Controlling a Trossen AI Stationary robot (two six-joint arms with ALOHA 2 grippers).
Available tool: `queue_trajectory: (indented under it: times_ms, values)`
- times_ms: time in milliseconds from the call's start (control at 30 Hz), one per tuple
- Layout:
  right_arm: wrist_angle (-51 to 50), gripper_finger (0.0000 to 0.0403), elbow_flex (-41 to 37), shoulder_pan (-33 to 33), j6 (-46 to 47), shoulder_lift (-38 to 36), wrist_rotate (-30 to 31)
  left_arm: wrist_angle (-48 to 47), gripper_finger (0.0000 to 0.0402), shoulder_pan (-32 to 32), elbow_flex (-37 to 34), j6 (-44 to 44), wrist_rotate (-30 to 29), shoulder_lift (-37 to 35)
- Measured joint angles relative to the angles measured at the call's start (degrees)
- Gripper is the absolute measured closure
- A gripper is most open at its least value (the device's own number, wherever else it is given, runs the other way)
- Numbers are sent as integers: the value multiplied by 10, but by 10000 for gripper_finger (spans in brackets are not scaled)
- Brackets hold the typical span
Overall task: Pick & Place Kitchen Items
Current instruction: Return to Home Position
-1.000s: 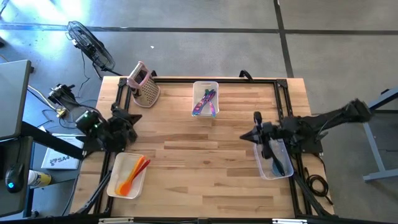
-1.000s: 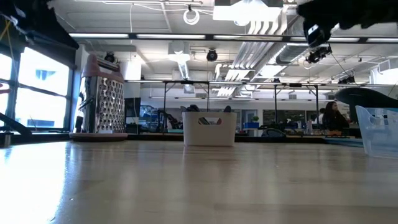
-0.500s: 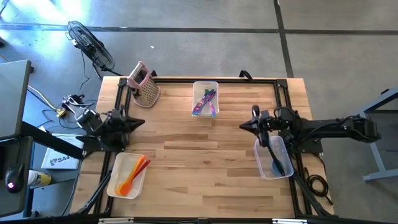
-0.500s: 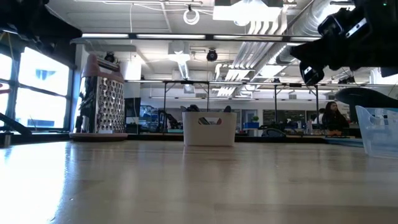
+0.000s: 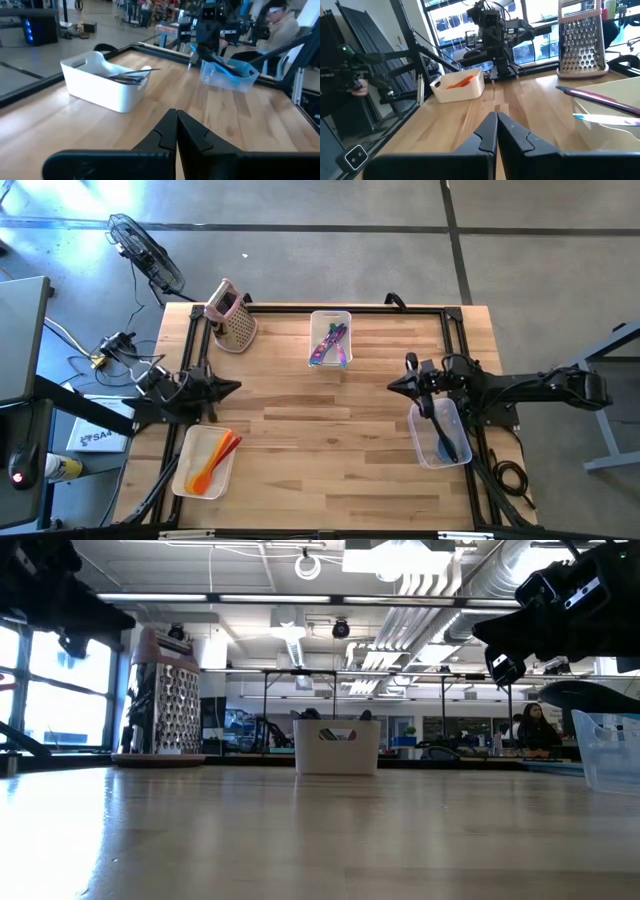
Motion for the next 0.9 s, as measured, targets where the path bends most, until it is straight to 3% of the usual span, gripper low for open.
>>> queue_trajectory:
  times_ms: [133, 267, 433, 733, 900]
  values:
    - [-1, 398, 0, 0, 0, 6, 1, 67, 401, 0, -55, 3, 9, 0]
    - [-2, 399, 0, 0, 0, 18, 1, 89, 401, 0, -57, 18, 40, 17]
    - [-3, 398, 0, 0, -18, 37, 12, 85, 401, 0, -57, 18, 30, 17]
    - [-11, 398, -1, 0, -14, 62, 67, 64, 401, 0, -57, 96, -85, 19]
    - [-11, 398, -1, 0, -14, 62, 117, 65, 401, 17, -58, 137, -57, 18]
